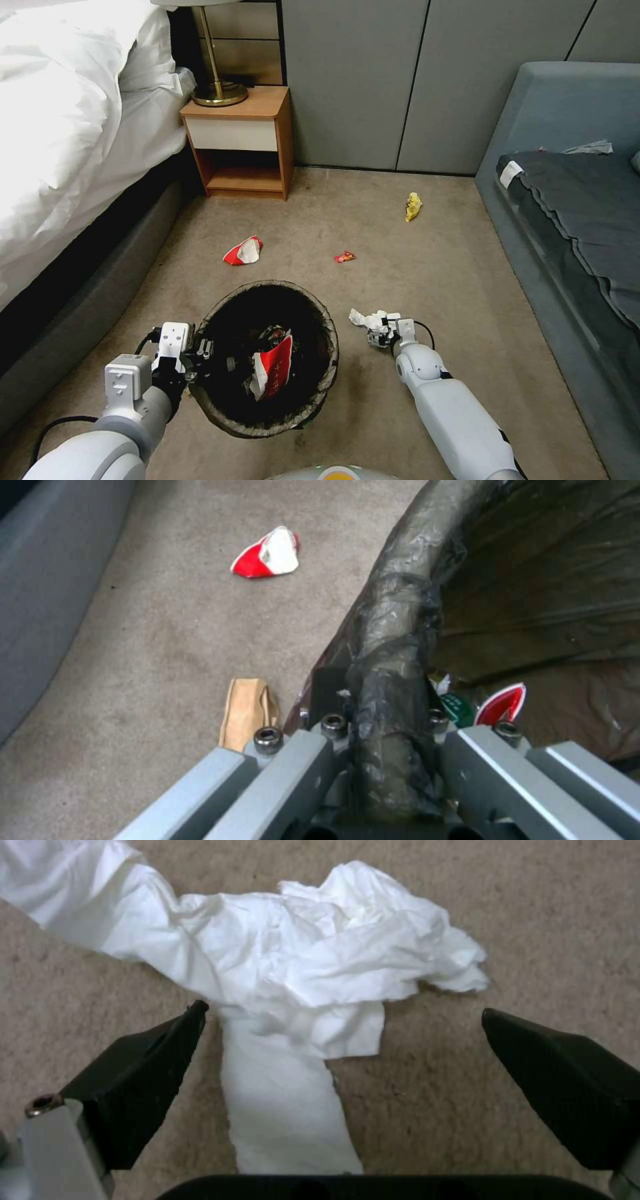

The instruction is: Pick up the trash bin, then pick up the garbage from the floor and place it into the trash bin.

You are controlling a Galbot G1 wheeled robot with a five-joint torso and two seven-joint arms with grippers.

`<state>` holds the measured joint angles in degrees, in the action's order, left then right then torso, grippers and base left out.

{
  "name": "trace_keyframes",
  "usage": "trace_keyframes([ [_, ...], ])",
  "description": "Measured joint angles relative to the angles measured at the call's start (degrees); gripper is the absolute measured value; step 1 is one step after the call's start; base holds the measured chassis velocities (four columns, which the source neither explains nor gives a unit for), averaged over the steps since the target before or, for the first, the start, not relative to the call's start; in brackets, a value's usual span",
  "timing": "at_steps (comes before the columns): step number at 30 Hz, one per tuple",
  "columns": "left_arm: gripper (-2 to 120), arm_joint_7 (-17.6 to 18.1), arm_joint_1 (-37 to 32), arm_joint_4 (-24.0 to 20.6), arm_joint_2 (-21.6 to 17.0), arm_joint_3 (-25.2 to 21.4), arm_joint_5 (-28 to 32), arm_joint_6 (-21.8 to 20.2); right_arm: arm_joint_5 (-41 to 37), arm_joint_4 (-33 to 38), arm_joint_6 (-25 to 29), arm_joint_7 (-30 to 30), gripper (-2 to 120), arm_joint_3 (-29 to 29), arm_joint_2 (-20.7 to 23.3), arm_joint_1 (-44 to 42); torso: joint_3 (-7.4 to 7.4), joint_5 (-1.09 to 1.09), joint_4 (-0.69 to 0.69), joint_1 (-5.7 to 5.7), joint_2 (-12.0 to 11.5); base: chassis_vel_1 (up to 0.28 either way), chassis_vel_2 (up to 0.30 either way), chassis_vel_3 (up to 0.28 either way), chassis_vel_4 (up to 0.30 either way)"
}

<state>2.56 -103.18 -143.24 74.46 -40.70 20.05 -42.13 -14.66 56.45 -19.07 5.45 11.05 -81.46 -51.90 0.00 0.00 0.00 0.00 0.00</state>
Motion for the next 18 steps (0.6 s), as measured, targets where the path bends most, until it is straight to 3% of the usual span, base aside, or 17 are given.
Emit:
trace_keyframes([
  [13, 1, 0.00, 0.00, 0.00, 0.18, 0.32, -0.45, 0.00, 1.66, -0.35, 0.73, -0.91, 100, 0.13, -0.53, 0.27, 0.00, 0.00, 0.00, 0.00, 0.00, 0.000, 0.000, 0.000, 0.000],
  [18, 1, -0.02, 0.17, 0.00, 0.22, 0.45, -0.58, 0.00, 1.67, -0.43, 0.75, -1.44, 85, 0.32, -0.50, 0.29, 0.00, 0.00, 0.00, 0.00, 0.00, 0.000, 0.000, 0.000, 0.000],
])
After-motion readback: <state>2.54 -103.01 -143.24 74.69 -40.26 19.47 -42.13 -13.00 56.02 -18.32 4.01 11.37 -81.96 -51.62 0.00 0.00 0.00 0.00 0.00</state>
